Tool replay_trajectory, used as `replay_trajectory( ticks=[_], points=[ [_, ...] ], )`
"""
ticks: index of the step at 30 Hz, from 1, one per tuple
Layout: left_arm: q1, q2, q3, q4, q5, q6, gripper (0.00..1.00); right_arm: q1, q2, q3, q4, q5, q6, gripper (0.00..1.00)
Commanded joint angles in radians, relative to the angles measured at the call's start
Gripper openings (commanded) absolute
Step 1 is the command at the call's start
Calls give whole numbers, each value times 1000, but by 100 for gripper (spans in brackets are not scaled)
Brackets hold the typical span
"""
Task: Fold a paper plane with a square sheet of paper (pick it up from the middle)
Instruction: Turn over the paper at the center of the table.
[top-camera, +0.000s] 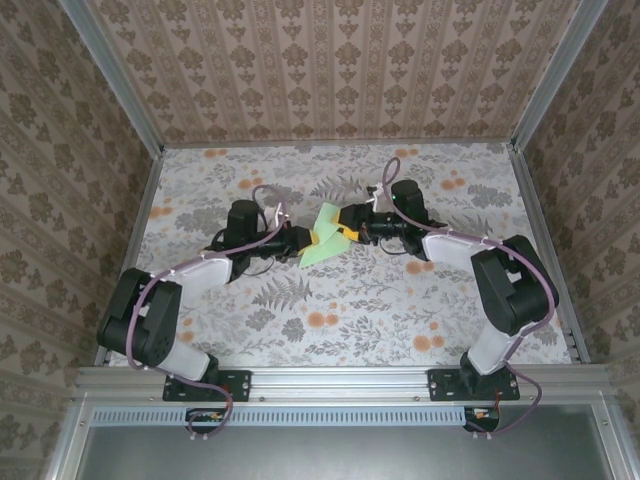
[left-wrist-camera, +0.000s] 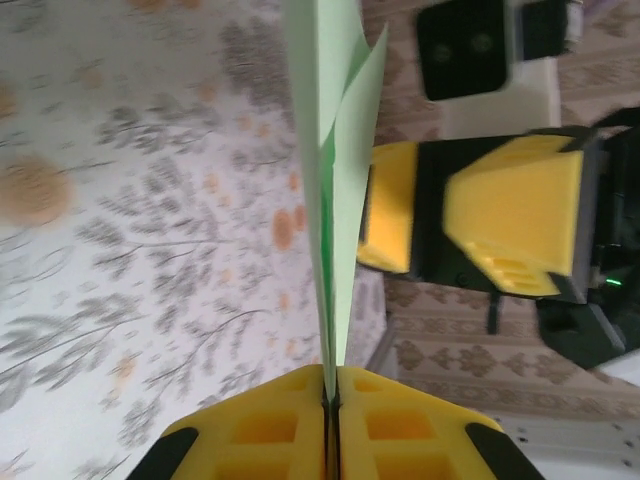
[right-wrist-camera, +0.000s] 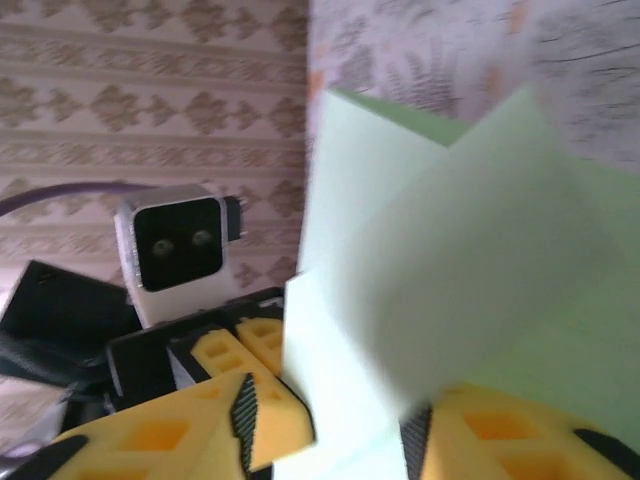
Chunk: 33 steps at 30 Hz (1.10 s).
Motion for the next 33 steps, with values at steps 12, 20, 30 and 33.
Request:
replay_trajectory(
  ticks=[12,20,30,33],
  points=[
    [-73,-45,450,-1145,-973,627,9,-44,-245,31,-645,571,-339,70],
    [-221,176,624,-1349,-1430,552,9,-50,-262,-2,-669,631,-325,71],
    [-323,379,665,-1188,-1220,480,28,-59,-286,-65,-624,616,-301,71],
    [-326,393,656,-1114,-1096,485,41,-58,-276,-78,-603,594,-290,71]
  ],
)
